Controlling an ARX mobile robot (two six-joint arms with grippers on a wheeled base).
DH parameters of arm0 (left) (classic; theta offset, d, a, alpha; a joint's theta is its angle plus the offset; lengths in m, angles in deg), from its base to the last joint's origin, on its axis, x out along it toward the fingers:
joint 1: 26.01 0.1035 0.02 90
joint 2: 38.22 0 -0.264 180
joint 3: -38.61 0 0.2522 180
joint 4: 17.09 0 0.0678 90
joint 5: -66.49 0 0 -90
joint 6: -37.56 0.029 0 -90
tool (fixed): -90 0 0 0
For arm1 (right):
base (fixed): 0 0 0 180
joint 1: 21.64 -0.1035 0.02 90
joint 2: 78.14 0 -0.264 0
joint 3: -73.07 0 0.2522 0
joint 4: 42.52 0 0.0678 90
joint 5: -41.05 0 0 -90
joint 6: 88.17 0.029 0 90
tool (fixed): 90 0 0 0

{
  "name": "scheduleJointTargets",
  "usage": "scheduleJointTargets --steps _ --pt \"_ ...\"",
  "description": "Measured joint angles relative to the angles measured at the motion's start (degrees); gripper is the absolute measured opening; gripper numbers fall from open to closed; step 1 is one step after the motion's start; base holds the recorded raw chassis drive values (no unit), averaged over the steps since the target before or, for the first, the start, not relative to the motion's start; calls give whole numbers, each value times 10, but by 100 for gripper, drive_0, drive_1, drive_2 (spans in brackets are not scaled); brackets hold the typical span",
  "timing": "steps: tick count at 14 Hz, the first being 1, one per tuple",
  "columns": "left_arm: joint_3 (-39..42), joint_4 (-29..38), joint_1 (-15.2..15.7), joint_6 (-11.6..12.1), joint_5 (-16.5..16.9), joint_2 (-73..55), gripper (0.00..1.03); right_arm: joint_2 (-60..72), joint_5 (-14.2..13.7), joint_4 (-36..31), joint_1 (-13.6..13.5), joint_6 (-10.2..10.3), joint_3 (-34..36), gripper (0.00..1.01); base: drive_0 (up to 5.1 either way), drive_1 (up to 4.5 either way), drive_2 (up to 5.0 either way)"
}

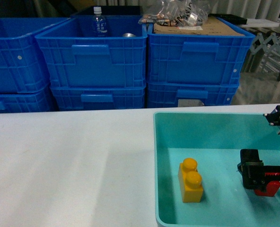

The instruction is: Pick red block from blue box to shelf

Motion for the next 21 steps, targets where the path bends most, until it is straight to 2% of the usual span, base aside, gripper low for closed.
scheduleJointTargets --steps 7,9,15,16,17,18,19,20,21 --pt "0 0 0 0 0 0 98 64 -29 -47 0 30 -25 98 0 0 0" --pt "0 0 0 0 0 0 98 74 -28 -58 -2 37 -29 98 0 0 0" --pt "0 0 0 0 0 0 98 111 -29 -78 -4 23 -56 98 0 0 0" --pt "0 0 0 0 0 0 98 112 -31 -77 -4 23 -59 91 0 0 0" --pt "0 0 0 0 0 0 98 121 -40 -73 -2 23 -71 64 0 0 0" --pt "0 0 0 0 0 0 98 122 -40 -71 1 23 -73 44 0 0 0" --pt "0 0 0 0 0 0 98 122 -40 -71 1 23 -73 33 0 0 0" --pt "0 0 0 0 0 0 98 122 -40 -69 0 23 -73 27 0 0 0" --pt "0 0 0 0 0 0 98 122 -42 -66 0 23 -73 27 0 0 0"
